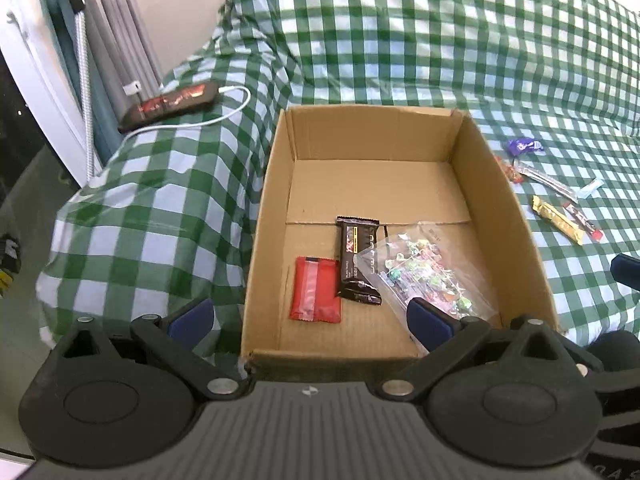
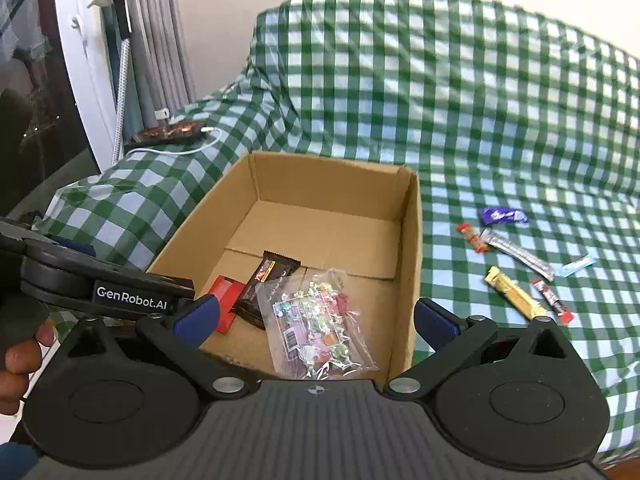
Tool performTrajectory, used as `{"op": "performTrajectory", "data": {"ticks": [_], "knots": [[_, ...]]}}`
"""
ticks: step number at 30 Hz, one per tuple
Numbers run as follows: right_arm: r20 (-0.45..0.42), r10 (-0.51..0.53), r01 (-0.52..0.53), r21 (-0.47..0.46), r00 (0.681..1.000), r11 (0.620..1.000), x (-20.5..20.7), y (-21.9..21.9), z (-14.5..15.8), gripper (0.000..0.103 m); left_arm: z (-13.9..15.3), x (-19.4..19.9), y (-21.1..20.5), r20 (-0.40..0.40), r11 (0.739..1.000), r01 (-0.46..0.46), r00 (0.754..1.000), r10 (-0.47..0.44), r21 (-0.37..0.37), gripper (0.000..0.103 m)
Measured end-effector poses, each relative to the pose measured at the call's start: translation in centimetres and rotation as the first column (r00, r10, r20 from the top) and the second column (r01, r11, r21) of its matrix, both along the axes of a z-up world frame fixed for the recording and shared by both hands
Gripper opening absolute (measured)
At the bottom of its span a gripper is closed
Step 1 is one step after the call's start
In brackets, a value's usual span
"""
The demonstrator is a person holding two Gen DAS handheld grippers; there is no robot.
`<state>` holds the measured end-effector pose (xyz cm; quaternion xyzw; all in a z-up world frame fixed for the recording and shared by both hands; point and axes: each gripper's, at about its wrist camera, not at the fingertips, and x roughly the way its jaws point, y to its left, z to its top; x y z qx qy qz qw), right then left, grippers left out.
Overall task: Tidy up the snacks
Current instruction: 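Open both grippers to drop the candy bag and chocolate bar into the box, then lift both grippers away from the box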
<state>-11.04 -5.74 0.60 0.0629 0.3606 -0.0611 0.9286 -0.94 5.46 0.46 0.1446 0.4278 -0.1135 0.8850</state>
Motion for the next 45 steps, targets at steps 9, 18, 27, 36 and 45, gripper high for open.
{"op": "performTrajectory", "data": {"ticks": [9, 18, 27, 36, 45], "knots": [[0.033, -0.004, 0.005, -0.035, 0.999, 0.999, -3.7, 0.9, 0.9, 0.103, 0.6, -3.7, 0.6, 0.029, 1.000, -0.015, 0.999, 0.016, -0.011, 0.103], [0.069, -0.015, 0.019, -0.048, 0.997, 0.999, -5.8, 1.4, 1.6, 0.103, 1.4, -5.7, 0.6, 0.058, 1.000, -0.010, 0.998, 0.011, -0.014, 0.103], [0.092, -0.013, 0.019, -0.061, 0.996, 0.998, -6.9, 2.0, 2.1, 0.103, 1.9, -6.6, 1.0, 0.071, 1.000, -0.013, 0.997, 0.015, -0.022, 0.103], [0.094, -0.010, 0.017, -0.070, 0.996, 0.997, -7.0, 2.4, 2.3, 0.103, 1.7, -6.7, 1.5, 0.062, 0.999, -0.018, 0.998, 0.020, -0.029, 0.103], [0.077, -0.004, 0.009, -0.065, 0.997, 0.998, -7.0, 2.4, 1.9, 0.103, 1.2, -6.3, 1.3, 0.043, 1.000, -0.020, 0.999, 0.021, -0.020, 0.103]]}}
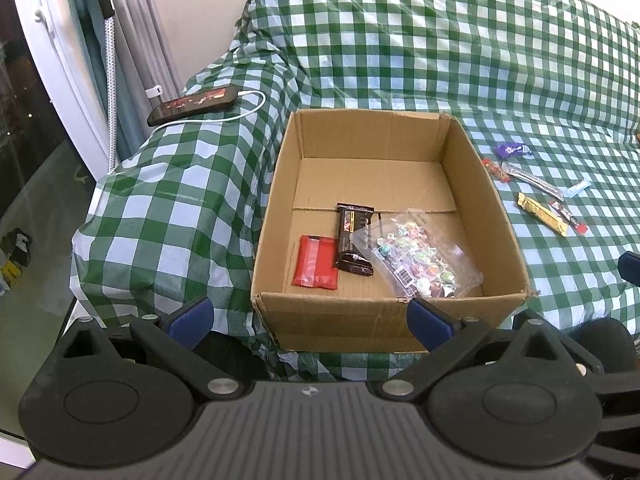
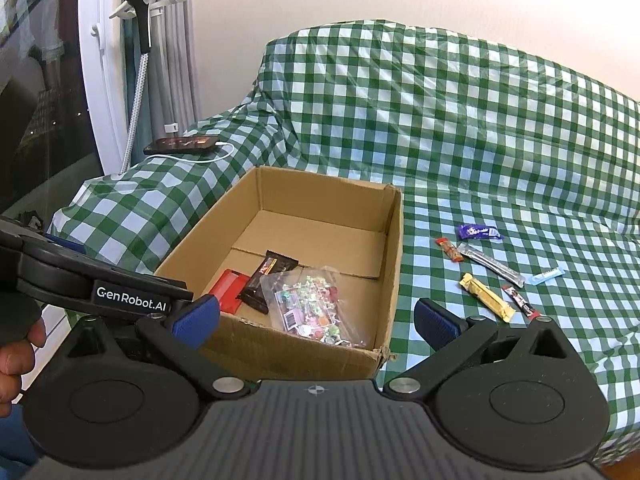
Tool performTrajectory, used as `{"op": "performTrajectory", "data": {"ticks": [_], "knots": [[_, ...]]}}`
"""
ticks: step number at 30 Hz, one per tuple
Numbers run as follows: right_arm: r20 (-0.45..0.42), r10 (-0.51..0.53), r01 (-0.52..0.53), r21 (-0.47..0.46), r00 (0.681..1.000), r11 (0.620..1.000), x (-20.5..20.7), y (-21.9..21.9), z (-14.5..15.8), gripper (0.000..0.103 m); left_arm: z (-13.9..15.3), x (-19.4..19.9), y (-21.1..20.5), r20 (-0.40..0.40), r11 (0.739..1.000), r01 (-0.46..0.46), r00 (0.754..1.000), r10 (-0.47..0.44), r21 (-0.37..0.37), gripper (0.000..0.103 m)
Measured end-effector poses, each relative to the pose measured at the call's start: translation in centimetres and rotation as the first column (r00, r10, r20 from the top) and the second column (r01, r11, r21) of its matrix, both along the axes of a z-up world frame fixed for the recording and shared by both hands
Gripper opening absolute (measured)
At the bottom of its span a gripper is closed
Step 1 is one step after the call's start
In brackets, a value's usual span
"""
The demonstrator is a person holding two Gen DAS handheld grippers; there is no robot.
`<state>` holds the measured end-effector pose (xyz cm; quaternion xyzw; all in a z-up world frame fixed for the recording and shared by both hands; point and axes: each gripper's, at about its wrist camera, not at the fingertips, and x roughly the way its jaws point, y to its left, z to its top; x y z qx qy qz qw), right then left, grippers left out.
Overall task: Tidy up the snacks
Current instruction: 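Lift both grippers away from the box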
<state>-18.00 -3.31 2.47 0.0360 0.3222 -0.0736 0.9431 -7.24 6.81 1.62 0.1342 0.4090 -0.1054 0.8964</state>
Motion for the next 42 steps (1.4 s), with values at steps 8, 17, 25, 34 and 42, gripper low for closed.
{"op": "performTrajectory", "data": {"ticks": [8, 17, 25, 34, 42], "knots": [[-0.019, 0.005, -0.005, 0.017, 1.000, 1.000, 0.4, -0.7, -0.7, 0.103, -0.6, 0.4, -0.5, -0.019, 1.000, 0.004, 1.000, -0.004, 0.022, 0.103], [-0.032, 0.000, 0.001, 0.038, 0.999, 0.999, 0.7, -1.7, -1.3, 0.103, -1.1, 1.0, -1.3, -0.031, 0.999, 0.015, 0.999, -0.013, 0.046, 0.103], [-0.045, -0.004, 0.007, 0.061, 0.999, 0.998, 1.0, -2.4, -1.8, 0.103, -1.6, 1.4, -2.0, -0.043, 0.997, 0.021, 0.999, -0.018, 0.068, 0.103], [-0.048, -0.015, 0.019, 0.080, 0.999, 0.997, 1.3, -3.1, -2.2, 0.103, -1.9, 1.7, -2.8, -0.046, 0.996, 0.029, 0.999, -0.025, 0.089, 0.103], [-0.051, -0.026, 0.031, 0.101, 0.998, 0.994, 1.6, -3.5, -2.7, 0.103, -2.1, 2.1, -3.4, -0.061, 0.994, 0.042, 0.997, -0.036, 0.100, 0.103]]}}
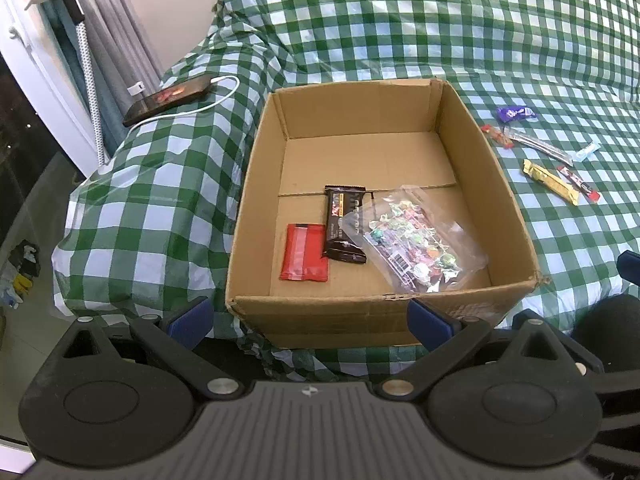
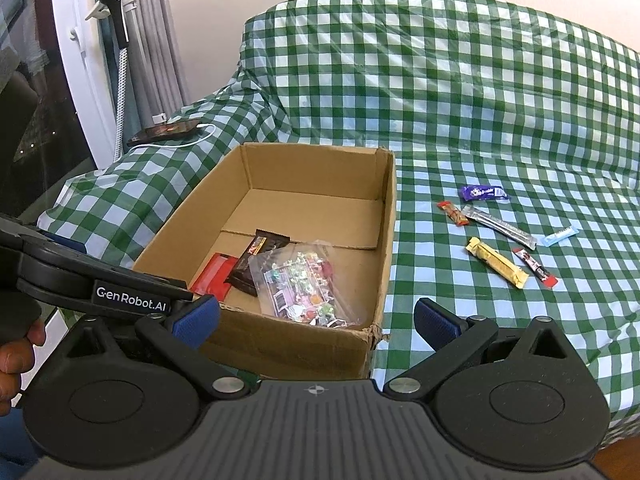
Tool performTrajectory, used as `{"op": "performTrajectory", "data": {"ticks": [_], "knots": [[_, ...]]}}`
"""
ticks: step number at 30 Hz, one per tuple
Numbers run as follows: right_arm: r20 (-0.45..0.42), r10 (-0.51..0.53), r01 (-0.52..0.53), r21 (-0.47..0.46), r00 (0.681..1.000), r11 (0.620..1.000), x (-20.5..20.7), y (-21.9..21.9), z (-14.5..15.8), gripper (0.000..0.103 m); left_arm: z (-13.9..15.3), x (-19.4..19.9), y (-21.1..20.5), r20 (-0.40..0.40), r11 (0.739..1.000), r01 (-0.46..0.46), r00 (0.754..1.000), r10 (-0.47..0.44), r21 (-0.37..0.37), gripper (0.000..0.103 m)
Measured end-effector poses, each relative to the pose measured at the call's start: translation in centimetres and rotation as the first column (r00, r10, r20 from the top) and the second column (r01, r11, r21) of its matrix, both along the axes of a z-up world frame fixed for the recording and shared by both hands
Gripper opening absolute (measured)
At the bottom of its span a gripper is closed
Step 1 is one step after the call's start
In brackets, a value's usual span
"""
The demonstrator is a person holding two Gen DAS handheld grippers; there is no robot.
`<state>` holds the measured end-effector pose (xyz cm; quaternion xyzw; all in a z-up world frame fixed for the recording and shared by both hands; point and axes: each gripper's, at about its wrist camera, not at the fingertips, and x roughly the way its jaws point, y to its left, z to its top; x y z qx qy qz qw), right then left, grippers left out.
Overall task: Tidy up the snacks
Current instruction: 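Lift both grippers away from the box, then move both grippers toward the loose snack bars on the sofa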
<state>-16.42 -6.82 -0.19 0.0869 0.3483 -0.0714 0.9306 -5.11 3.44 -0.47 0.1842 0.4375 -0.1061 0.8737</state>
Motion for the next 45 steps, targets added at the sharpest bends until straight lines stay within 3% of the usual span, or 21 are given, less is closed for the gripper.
{"op": "performTrajectory", "data": {"ticks": [11, 31, 38, 45], "knots": [[0.012, -0.135, 0.135, 0.050, 0.991, 0.990, -0.2, -3.6, -0.3, 0.103, 0.8, 1.2, -2.7, 0.008, 0.999, 0.050, 0.999, -0.050, 0.015, 0.103], [-0.012, -0.336, 0.336, 0.041, 0.942, 0.941, -0.7, -11.8, -1.6, 0.103, 1.6, 3.6, -9.2, 0.021, 0.990, 0.138, 0.990, -0.138, 0.003, 0.103], [-0.021, -0.393, 0.393, 0.039, 0.919, 0.919, -0.8, -15.1, -2.5, 0.103, 1.8, 4.4, -13.4, 0.006, 0.981, 0.192, 0.981, -0.192, -0.009, 0.103], [-0.038, -0.479, 0.480, 0.038, 0.877, 0.877, -1.4, -20.2, -4.5, 0.103, 1.1, 5.5, -20.6, -0.030, 0.960, 0.278, 0.960, -0.278, -0.004, 0.103]]}}
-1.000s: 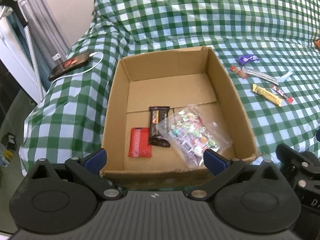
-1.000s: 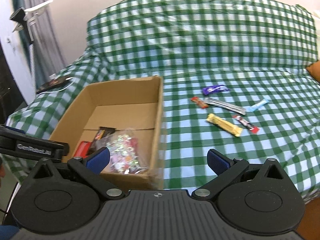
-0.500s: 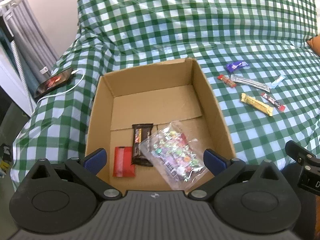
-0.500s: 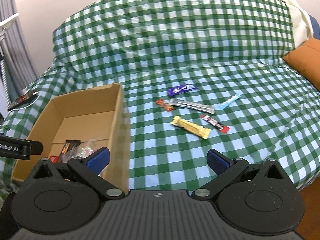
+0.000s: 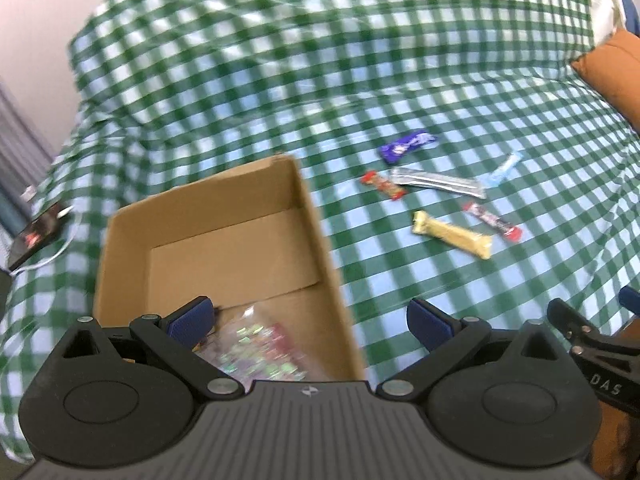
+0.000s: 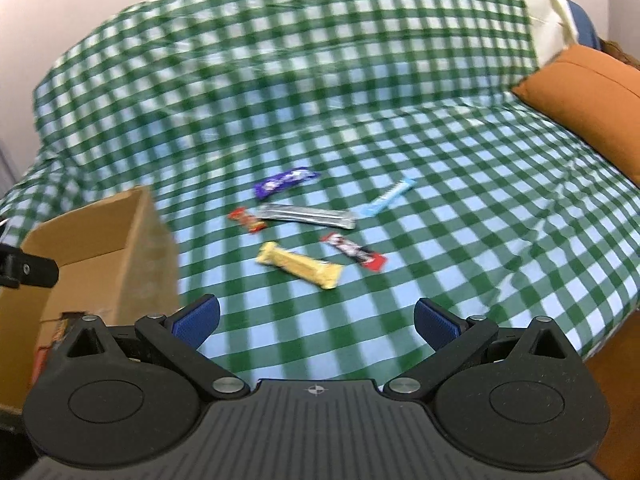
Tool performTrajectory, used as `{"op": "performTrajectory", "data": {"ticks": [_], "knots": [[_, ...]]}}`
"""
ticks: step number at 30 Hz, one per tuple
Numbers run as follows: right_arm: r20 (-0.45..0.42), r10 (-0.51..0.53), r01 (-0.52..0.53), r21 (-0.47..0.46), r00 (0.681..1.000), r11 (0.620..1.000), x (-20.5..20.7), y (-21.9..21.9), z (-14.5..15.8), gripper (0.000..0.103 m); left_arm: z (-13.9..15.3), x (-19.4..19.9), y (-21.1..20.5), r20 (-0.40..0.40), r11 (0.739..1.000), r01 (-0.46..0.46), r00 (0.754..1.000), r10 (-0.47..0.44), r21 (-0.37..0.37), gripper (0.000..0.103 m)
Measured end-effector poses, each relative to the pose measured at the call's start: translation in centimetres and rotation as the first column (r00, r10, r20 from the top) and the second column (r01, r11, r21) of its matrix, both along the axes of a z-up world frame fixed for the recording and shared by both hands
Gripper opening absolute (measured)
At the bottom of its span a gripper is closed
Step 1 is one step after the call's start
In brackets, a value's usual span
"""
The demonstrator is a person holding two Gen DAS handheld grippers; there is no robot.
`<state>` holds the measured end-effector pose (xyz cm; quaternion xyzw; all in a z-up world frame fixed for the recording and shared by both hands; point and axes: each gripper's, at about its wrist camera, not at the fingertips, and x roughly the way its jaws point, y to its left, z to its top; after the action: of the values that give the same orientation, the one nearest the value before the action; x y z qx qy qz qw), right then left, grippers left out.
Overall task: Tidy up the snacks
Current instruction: 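Move both grippers toward the loose snack bars on the sofa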
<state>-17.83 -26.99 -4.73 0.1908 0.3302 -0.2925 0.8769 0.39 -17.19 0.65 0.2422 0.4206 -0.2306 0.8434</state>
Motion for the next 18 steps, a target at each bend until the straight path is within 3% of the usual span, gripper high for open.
{"op": "performTrajectory", "data": {"ticks": [4, 7, 11, 14, 18], "knots": [[-0.009, -0.053, 0.053, 0.003, 0.999, 0.999, -0.1, -3.4, -1.4, 0.103, -1.7, 1.8, -4.4, -0.091, 1.000, -0.002, 0.996, 0.001, -0.005, 0.103], [-0.021, -0.084, 0.084, -0.009, 0.996, 0.996, 0.2, -6.1, -2.6, 0.103, -4.5, 3.8, -8.6, -0.137, 0.999, -0.043, 0.990, 0.045, 0.020, 0.103], [-0.042, -0.097, 0.096, -0.018, 0.994, 0.995, 1.3, -10.0, -4.7, 0.103, -9.0, 6.9, -12.7, -0.271, 0.988, -0.151, 0.950, 0.156, 0.040, 0.103], [-0.049, -0.091, 0.090, -0.016, 0.995, 0.996, 2.6, -12.9, -6.6, 0.103, -11.8, 8.4, -15.3, -0.301, 0.973, -0.225, 0.926, 0.227, 0.042, 0.103], [-0.067, -0.049, 0.049, -0.012, 0.997, 0.999, 5.3, -16.7, -8.9, 0.103, -15.6, 9.8, -19.0, -0.316, 0.965, -0.246, 0.911, 0.264, 0.096, 0.103]]}}
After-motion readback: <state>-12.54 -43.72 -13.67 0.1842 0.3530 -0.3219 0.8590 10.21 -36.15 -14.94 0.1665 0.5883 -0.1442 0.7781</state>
